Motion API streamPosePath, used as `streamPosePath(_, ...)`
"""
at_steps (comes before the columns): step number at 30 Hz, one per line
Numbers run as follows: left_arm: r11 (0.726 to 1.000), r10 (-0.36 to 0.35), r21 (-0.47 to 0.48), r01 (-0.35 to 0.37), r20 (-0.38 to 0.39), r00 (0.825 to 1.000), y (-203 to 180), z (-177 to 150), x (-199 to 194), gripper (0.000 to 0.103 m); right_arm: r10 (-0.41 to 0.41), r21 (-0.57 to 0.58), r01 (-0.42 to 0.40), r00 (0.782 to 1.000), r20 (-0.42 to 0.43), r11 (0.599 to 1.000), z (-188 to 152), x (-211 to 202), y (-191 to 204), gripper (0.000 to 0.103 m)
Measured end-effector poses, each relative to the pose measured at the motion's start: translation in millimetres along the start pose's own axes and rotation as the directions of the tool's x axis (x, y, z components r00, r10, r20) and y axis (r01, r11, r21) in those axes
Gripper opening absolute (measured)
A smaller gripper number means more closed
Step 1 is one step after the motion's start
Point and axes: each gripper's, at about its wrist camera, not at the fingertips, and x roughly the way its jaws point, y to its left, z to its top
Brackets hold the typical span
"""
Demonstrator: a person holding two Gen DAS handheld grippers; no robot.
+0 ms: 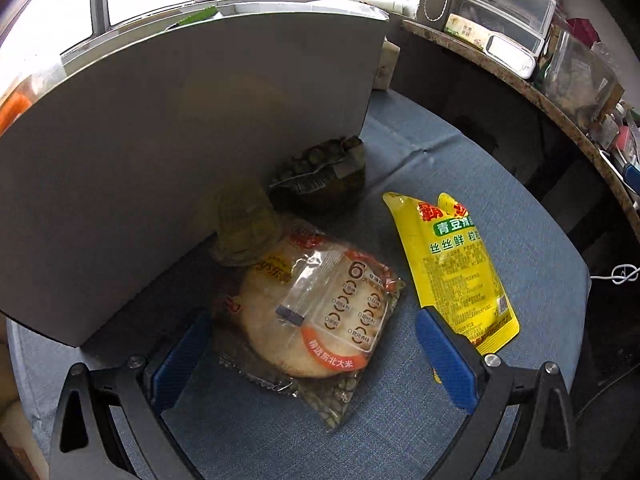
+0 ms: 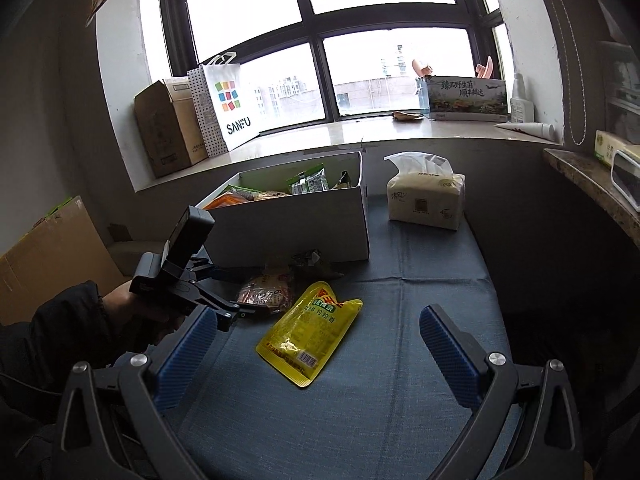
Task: Organize snacks
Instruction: 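Grasp the round wrapped bread cake with the left gripper while the right grasps a small green pouch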
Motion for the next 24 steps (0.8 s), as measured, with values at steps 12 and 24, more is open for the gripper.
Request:
streamPosePath(12, 0.999, 0.049, 0.001, -0.049, 0.093, 0.994, -8.0, -25.4, -32.0, 0.076, 0.0, -0.011, -0.001, 1.0, -0.031, 1.0, -4.9, 9.8, 2.2, 0.103)
streamPosePath(24, 0.987, 0.069, -0.157, -0.016, 0.34, 0.938, -16.2, -81.9, -140.0, 0.076, 0.032, -0.15, -0.06, 0.983, -0.179, 0.987, 19.5, 135.7, 19.2, 0.103)
